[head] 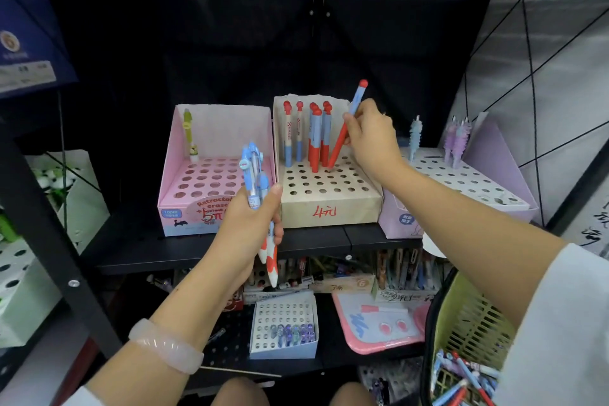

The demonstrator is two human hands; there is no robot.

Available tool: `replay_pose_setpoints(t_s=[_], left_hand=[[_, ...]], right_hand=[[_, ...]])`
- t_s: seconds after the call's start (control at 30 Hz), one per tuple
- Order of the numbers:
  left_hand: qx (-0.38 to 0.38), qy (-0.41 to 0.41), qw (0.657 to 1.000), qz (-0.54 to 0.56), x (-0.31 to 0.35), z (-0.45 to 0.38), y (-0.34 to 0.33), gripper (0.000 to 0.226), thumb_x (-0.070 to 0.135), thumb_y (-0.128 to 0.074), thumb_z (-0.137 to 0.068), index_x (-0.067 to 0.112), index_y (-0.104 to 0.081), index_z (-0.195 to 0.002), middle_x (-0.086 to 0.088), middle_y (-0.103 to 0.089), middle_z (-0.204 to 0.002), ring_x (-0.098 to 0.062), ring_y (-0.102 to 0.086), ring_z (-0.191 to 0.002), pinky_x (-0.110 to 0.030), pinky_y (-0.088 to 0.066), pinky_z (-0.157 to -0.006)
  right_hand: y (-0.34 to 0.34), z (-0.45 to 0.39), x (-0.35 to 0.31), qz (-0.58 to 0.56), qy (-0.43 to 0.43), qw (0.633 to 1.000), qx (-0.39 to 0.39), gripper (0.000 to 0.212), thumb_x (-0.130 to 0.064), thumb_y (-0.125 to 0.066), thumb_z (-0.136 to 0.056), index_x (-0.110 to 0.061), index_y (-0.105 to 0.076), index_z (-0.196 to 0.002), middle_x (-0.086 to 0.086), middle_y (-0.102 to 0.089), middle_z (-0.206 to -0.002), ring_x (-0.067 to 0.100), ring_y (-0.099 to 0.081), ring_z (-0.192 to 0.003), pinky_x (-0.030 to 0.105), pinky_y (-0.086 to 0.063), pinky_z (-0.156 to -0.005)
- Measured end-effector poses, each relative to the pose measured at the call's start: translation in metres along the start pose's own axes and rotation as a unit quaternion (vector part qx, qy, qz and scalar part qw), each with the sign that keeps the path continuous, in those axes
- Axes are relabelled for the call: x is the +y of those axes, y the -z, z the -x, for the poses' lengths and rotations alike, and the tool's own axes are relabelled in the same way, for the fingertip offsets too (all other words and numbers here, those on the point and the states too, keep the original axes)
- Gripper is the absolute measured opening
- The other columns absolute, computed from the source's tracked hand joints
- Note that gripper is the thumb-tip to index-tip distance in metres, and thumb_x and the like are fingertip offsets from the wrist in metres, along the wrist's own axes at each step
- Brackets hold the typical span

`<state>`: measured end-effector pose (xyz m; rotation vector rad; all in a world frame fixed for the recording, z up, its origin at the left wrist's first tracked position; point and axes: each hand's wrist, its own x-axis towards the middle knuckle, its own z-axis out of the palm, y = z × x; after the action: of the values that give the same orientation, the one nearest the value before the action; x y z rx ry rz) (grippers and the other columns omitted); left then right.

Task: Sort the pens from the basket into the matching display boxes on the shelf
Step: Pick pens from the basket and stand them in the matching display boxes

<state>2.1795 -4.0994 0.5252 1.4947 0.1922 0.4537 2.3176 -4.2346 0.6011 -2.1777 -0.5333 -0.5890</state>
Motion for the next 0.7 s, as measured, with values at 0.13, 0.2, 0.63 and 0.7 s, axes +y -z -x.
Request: replay_pose_setpoints(t_s=[0.13, 0.2, 0.63, 0.7], left_hand=[[-0.022, 0.002, 0.999, 0.024, 0.0, 0.0, 0.0, 0.02, 0.035, -0.045, -0.095, 0.017, -0.048, -0.084, 0.003, -0.049, -0.059, -0.008, -0.049, -0.046, -0.026, -0.046, -0.051], [-0.023, 0.013, 0.999, 0.02, -0.001, 0.0, 0.001, 0.017, 0.032, -0.046, -0.096, 0.019, -0.048, -0.085, 0.002, -0.05, -0.063, -0.007, -0.051, -0.048, -0.029, -0.046, -0.057], [-0.012, 0.006, 1.0, -0.008, -0.001, 0.003, 0.007, 0.029, 0.038, -0.053, -0.089, 0.012, -0.055, -0.077, 0.005, -0.058, -0.056, -0.008, -0.056, -0.052, -0.033, -0.048, -0.064], [-0.019, 0.005, 1.0, -0.003, 0.001, 0.004, 0.005, 0.035, 0.045, -0.053, -0.085, 0.012, -0.055, -0.076, 0.006, -0.058, -0.054, -0.008, -0.055, -0.05, -0.031, -0.048, -0.06]], right_hand=[[-0.004, -0.005, 0.001, 0.046, 0.015, 0.999, -0.01, 0.022, -0.022, -0.042, -0.099, -0.002, -0.048, -0.106, 0.015, -0.064, -0.084, 0.031, -0.063, -0.08, 0.049, -0.046, -0.092], [-0.008, -0.006, 0.003, 0.079, 0.007, 0.996, -0.045, 0.021, -0.021, -0.04, -0.099, -0.003, -0.048, -0.104, 0.014, -0.064, -0.085, 0.03, -0.063, -0.082, 0.05, -0.037, -0.103], [-0.02, 0.017, 0.005, 0.058, -0.041, 0.995, -0.072, 0.017, -0.026, -0.057, -0.091, -0.009, -0.059, -0.092, 0.004, -0.065, -0.078, 0.016, -0.061, -0.071, 0.024, -0.041, -0.085], [-0.015, 0.03, -0.006, -0.059, -0.029, 0.989, -0.13, 0.017, -0.029, -0.058, -0.091, -0.014, -0.065, -0.089, -0.007, -0.062, -0.071, 0.006, -0.056, -0.06, 0.008, -0.043, -0.062]])
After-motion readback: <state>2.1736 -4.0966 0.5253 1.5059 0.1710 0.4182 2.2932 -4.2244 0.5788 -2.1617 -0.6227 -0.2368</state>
